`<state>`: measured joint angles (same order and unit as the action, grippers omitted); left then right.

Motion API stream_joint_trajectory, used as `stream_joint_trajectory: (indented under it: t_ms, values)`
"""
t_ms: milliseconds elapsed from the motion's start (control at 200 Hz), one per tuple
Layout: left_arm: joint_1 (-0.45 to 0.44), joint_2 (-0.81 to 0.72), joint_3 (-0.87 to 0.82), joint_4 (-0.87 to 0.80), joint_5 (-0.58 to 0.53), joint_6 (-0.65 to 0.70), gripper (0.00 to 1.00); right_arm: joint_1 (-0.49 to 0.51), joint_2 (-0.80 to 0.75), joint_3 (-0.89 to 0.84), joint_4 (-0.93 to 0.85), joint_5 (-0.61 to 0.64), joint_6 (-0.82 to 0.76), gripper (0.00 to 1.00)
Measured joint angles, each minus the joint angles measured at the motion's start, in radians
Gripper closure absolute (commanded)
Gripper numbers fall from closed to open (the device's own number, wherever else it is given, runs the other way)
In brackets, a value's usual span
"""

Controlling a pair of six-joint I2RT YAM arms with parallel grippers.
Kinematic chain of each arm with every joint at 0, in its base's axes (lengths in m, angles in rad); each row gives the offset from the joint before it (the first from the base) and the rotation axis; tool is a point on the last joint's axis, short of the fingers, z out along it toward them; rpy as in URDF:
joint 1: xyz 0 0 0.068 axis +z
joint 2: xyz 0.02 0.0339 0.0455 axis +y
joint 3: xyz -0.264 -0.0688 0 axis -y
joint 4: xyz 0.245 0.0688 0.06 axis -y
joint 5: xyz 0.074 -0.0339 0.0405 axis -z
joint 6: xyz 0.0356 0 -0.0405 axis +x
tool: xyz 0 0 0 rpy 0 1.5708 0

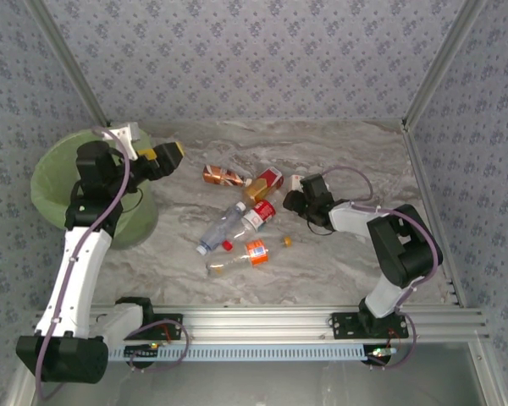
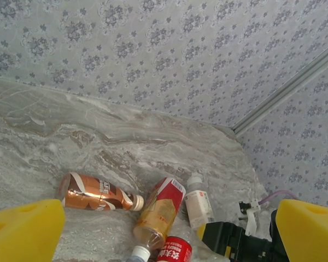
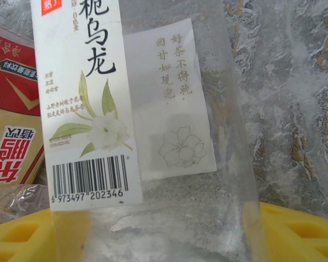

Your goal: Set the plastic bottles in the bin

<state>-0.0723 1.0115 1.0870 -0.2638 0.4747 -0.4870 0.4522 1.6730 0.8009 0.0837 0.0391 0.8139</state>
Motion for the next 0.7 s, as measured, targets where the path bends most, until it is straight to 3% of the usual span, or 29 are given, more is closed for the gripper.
stream_joint_trajectory:
  t_ms: [450, 700]
  values:
    - [-0.036, 0.040, 0.000, -0.001, -0.023, 0.000, 0.01, 0.059, 0.034, 0.087, -0.206, 0.158, -0.117, 0.13]
    - [-0.042, 0.053, 0.000, -0.003, -0.028, 0.001, 0.01, 0.085, 0.060, 0.114, -0.254, 0.227, -0.151, 0.25]
